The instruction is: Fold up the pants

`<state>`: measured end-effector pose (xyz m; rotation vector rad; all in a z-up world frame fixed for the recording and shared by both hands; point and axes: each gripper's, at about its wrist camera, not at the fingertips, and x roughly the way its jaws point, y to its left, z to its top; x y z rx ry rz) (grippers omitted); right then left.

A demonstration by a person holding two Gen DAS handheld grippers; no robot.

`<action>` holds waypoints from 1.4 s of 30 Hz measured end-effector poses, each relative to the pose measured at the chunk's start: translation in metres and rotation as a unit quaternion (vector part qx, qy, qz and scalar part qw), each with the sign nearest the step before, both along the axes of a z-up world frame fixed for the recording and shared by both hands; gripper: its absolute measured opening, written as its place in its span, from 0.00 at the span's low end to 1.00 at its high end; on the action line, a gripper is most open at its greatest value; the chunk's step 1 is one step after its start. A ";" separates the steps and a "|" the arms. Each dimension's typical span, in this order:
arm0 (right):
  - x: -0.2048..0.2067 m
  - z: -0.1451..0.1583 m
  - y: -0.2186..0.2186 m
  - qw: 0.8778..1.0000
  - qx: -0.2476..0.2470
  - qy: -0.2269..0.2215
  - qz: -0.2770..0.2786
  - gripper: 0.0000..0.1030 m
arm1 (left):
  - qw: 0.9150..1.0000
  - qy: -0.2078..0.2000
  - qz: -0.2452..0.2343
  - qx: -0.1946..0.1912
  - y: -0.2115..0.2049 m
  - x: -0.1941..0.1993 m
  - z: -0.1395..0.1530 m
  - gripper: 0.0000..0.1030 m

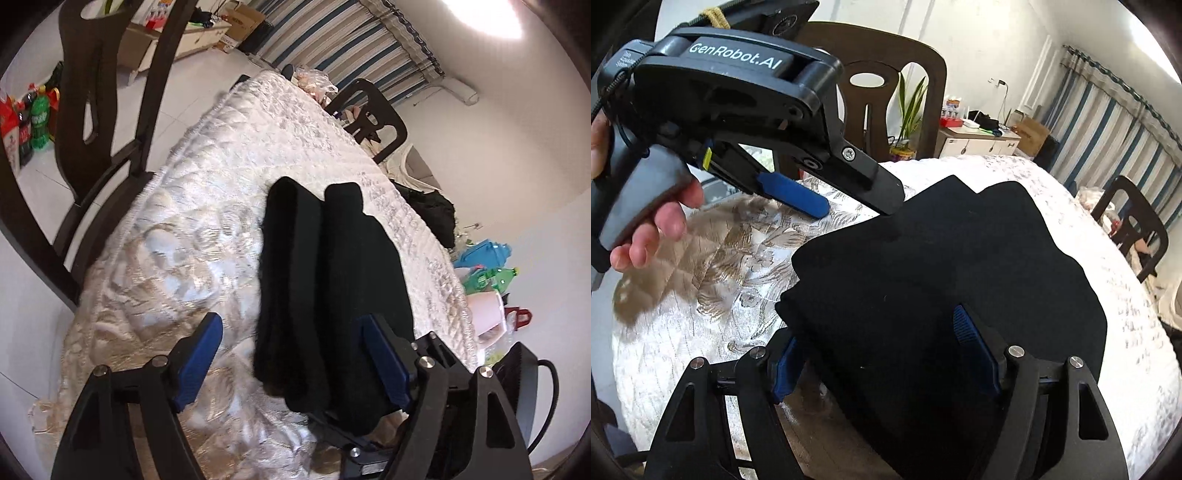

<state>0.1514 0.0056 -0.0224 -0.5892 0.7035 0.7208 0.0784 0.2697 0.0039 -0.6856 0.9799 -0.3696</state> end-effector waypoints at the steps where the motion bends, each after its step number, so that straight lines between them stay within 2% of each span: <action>1: 0.000 0.000 -0.001 1.000 0.001 -0.001 -0.001 0.73 | 1.000 0.002 -0.002 -0.005 -0.002 0.002 0.000 0.78; 6: -0.001 0.005 -0.008 1.000 0.020 -0.004 -0.012 0.70 | 0.999 0.010 -0.008 -0.029 -0.007 0.008 -0.003 0.80; 10: 0.013 0.008 -0.017 0.998 0.034 0.001 -0.045 0.66 | 0.998 0.023 -0.016 -0.059 -0.009 0.011 -0.007 0.81; 13: 0.022 0.010 -0.026 0.996 0.062 0.030 -0.048 0.65 | 0.998 0.027 -0.016 -0.053 -0.010 0.011 -0.007 0.81; 15: 0.017 0.011 -0.024 0.997 0.068 0.035 -0.027 0.65 | 0.998 0.033 -0.012 -0.050 -0.009 0.010 -0.006 0.81; 17: 0.008 0.009 -0.015 0.998 0.051 0.024 -0.003 0.65 | 0.998 0.033 -0.015 -0.051 -0.010 0.010 -0.005 0.81; 20: 0.003 0.002 -0.001 1.000 0.014 0.005 0.005 0.66 | 0.998 0.035 -0.016 -0.044 -0.011 0.011 -0.005 0.81; 26: -0.007 -0.006 0.021 0.997 -0.042 -0.057 0.027 0.68 | 0.997 0.035 -0.007 -0.067 -0.006 0.013 -0.006 0.82; 30: 0.005 -0.003 0.013 0.999 -0.019 -0.030 0.009 0.68 | 0.998 0.032 -0.005 -0.050 -0.006 0.012 -0.002 0.82; 32: 0.008 0.001 0.009 0.999 -0.012 -0.035 -0.002 0.68 | 0.999 0.032 0.001 -0.042 -0.004 0.011 -0.002 0.82; 37: 0.003 0.008 0.007 0.999 0.001 -0.045 -0.018 0.68 | 0.998 0.034 -0.001 -0.048 -0.005 0.012 -0.005 0.83; 42: 0.014 0.011 0.002 0.999 0.013 -0.031 -0.018 0.67 | 0.996 0.037 -0.023 -0.072 -0.012 0.024 -0.008 0.86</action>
